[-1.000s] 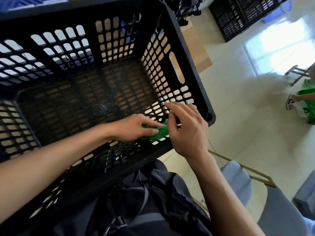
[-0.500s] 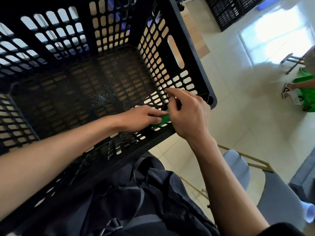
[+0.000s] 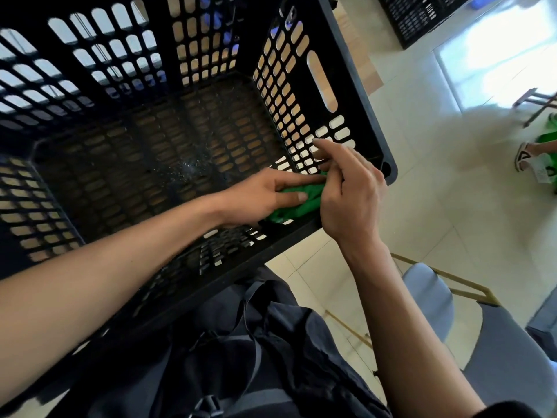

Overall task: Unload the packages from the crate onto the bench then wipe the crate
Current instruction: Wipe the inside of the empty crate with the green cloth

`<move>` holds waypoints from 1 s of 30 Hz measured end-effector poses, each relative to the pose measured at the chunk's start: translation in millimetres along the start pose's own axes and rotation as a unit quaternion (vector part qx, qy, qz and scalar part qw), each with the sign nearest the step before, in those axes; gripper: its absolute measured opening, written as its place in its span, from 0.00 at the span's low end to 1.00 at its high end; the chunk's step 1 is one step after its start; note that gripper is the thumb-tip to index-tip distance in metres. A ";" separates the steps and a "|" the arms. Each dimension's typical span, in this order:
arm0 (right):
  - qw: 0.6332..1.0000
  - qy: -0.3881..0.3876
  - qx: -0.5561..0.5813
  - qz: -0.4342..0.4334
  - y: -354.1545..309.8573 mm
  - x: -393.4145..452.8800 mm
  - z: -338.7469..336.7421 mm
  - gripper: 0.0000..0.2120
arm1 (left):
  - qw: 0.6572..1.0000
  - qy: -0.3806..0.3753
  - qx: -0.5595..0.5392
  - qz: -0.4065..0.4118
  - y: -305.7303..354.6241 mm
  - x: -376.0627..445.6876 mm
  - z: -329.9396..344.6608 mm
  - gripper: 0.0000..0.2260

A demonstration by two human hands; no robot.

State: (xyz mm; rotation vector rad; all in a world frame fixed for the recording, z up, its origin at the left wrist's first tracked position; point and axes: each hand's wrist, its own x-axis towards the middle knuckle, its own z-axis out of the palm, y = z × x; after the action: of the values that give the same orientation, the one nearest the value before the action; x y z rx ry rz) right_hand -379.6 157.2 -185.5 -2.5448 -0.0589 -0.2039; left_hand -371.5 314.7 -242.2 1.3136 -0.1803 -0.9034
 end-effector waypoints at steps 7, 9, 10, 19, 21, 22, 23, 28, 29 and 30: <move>0.999 0.020 0.034 0.004 5.3 -6.9 2.0 0.22 | 0.971 -0.004 0.232 -0.050 -26.4 20.8 -8.8 0.17; 0.998 0.033 0.044 0.002 3.6 -5.6 3.6 0.22 | 0.963 0.012 0.260 -0.062 -36.8 30.1 -12.6 0.17; 0.998 0.038 0.046 0.001 2.1 -3.8 5.0 0.22 | 0.960 0.017 0.272 -0.062 -40.7 34.6 -13.9 0.17; 0.998 0.046 0.041 -0.002 2.9 0.2 8.4 0.20 | 0.893 -0.005 0.432 -0.127 -69.6 70.1 -26.7 0.21; 0.998 0.045 0.042 -0.004 3.9 0.9 9.2 0.20 | 0.910 0.026 0.395 -0.125 -72.1 74.7 -28.0 0.20; 0.998 0.047 0.045 -0.006 4.2 1.1 9.5 0.20 | 0.922 0.042 0.366 -0.121 -72.0 76.3 -29.0 0.17; 0.998 0.050 0.048 -0.009 4.6 1.1 9.6 0.20 | 0.931 0.055 0.343 -0.112 -70.9 77.0 -30.0 0.15; 0.996 0.061 0.059 -0.024 7.8 2.6 10.7 0.20 | 0.961 0.069 0.259 -0.075 -51.0 67.6 -29.9 0.11; 0.996 0.064 0.061 -0.028 8.3 2.3 10.3 0.19 | 0.965 0.069 0.244 -0.065 -44.9 64.6 -29.0 0.11; 0.995 0.065 0.063 -0.032 8.6 1.6 10.0 0.19 | 0.971 0.069 0.223 -0.052 -39.0 60.6 -27.2 0.11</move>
State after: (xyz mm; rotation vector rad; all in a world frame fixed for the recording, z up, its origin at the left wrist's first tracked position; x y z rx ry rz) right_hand -375.9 155.6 -198.2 -2.4007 -0.1004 -0.3776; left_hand -333.9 296.1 -306.7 1.8132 -0.2156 -0.8842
